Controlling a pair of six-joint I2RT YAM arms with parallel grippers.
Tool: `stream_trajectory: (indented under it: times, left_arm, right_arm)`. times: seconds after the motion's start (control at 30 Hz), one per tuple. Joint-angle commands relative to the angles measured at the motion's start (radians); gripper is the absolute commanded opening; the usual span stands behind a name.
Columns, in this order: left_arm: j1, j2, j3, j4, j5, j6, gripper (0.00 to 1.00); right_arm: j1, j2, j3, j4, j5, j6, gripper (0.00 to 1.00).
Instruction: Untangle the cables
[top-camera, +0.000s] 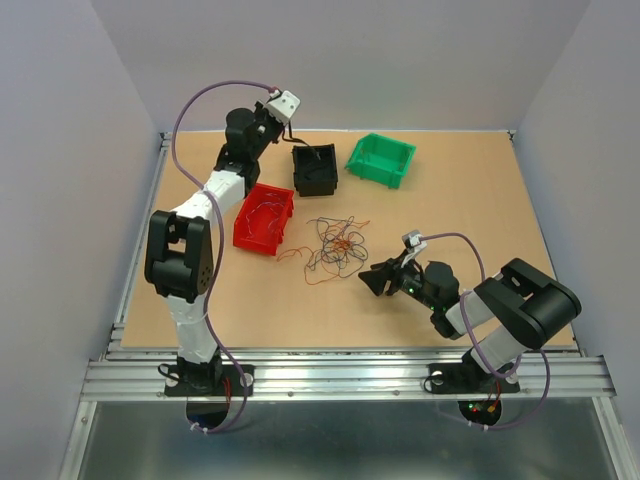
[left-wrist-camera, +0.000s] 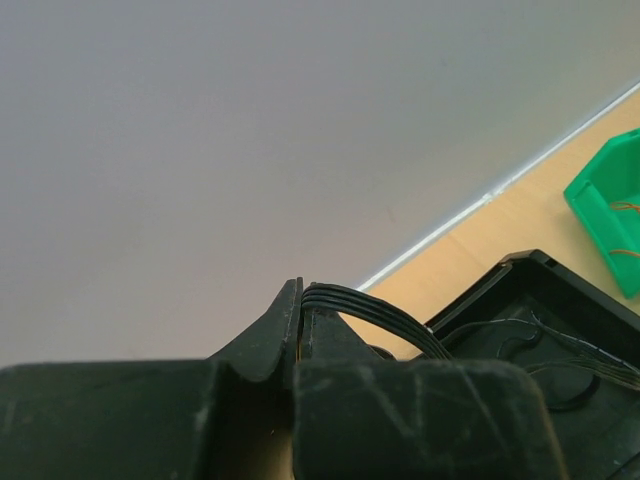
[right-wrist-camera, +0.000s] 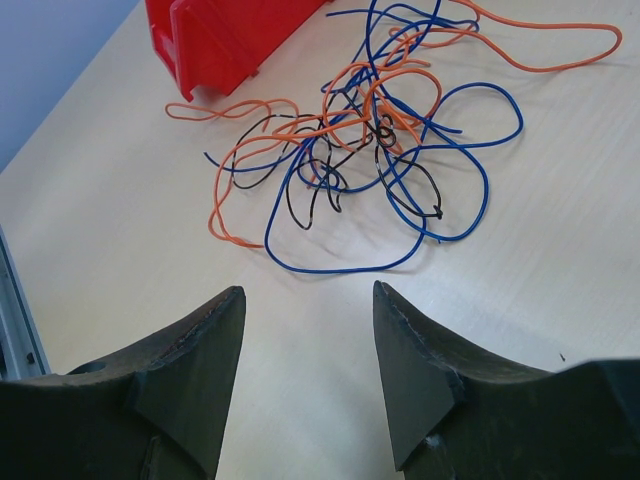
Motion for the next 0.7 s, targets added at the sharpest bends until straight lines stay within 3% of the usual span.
stream_trajectory:
  times: [0.0, 0.1, 0.23, 0.27, 0.43, 0.67]
  left_arm:
    - [0.011, -0.07, -0.007, 0.046, 0.023, 0.057, 0.0]
    - [-0.005, -0.073, -0.022, 0.031, 0.058, 0.1, 0.0]
    - [-0.038, -0.033, 0.031, -0.093, 0.101, 0.226, 0.0]
    - [-0.063, -0.018, 0.077, -0.189, 0.098, 0.261, 0.0]
    - [-0.12, 0.114, 0.228, -0.44, 0.004, 0.41, 0.0]
    - [-0.137, 0.197, 0.361, -0.572, -0.051, 0.507, 0.0]
  right_arm:
    - [0.004, -0.016, 0.018, 0.522, -0.01, 0.011, 0.59]
    - [0.004, -0.014, 0.019, 0.522, -0.009, 0.011, 0.59]
    - [0.005, -0.013, 0.019, 0.522, -0.009, 0.012, 0.59]
    - [0.004, -0.014, 0.019, 0.522, -0.009, 0.011, 0.59]
    - [0.004, -0.023, 0.012, 0.522, -0.006, 0.011, 0.59]
    - [0.004, -0.039, -0.001, 0.522, -0.003, 0.004, 0.59]
